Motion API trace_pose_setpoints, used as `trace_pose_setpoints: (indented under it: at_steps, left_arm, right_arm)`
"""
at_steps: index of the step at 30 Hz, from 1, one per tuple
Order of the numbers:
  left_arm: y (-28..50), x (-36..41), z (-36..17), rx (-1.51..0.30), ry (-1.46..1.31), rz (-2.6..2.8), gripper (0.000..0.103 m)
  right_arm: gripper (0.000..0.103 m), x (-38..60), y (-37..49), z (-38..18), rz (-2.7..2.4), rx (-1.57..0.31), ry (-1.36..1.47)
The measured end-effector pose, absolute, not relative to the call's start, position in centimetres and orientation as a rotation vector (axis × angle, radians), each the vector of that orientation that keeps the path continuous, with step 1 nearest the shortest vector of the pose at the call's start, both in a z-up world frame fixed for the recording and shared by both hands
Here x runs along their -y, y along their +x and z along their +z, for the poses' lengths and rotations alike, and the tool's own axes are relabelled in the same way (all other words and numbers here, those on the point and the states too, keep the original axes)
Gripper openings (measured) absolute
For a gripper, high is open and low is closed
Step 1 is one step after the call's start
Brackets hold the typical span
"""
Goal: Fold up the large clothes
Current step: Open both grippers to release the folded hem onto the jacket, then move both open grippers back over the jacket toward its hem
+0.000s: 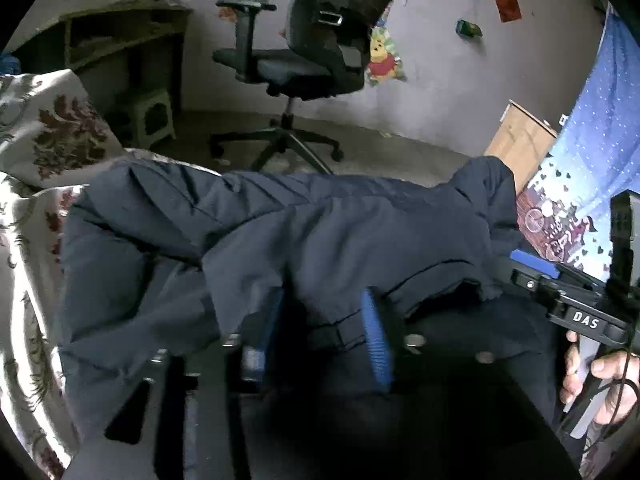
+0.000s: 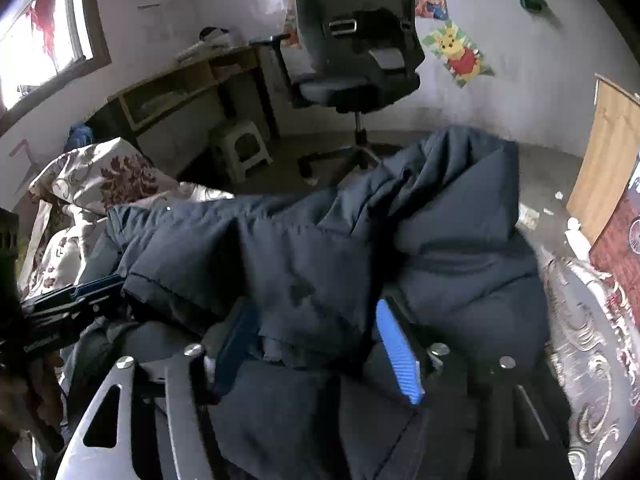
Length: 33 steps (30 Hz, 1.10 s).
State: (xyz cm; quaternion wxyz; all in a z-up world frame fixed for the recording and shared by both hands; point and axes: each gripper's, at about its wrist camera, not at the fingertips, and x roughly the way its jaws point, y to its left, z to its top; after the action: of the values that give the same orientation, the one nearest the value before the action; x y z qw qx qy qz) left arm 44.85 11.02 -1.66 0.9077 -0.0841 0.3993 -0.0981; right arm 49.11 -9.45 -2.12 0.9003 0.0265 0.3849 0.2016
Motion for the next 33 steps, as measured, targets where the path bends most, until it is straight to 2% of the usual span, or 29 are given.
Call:
trace_pose_setpoints:
  at_steps: [3,6,7,8,10,13,17,33]
  left_arm:
    - [44.3,-11.2,-1.0,-0.808,-0.177,-0.17,0.048]
    - [43.6,-11.5,-0.1,-0.782,-0.191,-0.143,0.06]
    - [43.3,-11.7,0.3,-0.773,-0.2,-0.134,0.069]
    - [43.1,-11.8,0.5,-0.768,-0.204,-0.126,0.083]
    - [42.3,-12.0,1.3,-0.742,-0.216,-0.097,0.09]
    - [41.3,-12.1,2.3,-0.728,-0.212,-0.079,0.091]
    - [39.5,-12.0,3.8,-0.693,-0.193,-0.058,0.099]
    - [29.2,-9.7,10.4,-0.518,-0.139,-0.02,0.1]
  right_arm:
    - [0.075,9.8,48.6,-1.2,0.416,-0.768,0.077]
    - [0.088,10.2,47.8,-0.2,0.41,-0.727,0.088]
    - [0.091,10.4,47.6,0.0,0.41,-0.72,0.09]
    - [0.092,10.7,47.2,0.4,0.409,-0.707,0.096]
    - [0.099,11.0,46.7,0.9,0.411,-0.693,0.101]
    - [0.102,11.3,45.9,1.8,0.405,-0.667,0.099]
    - [0.103,11.8,44.0,3.0,0.405,-0.629,0.096]
    - [0.103,12.5,35.4,7.7,0.433,-0.51,0.006]
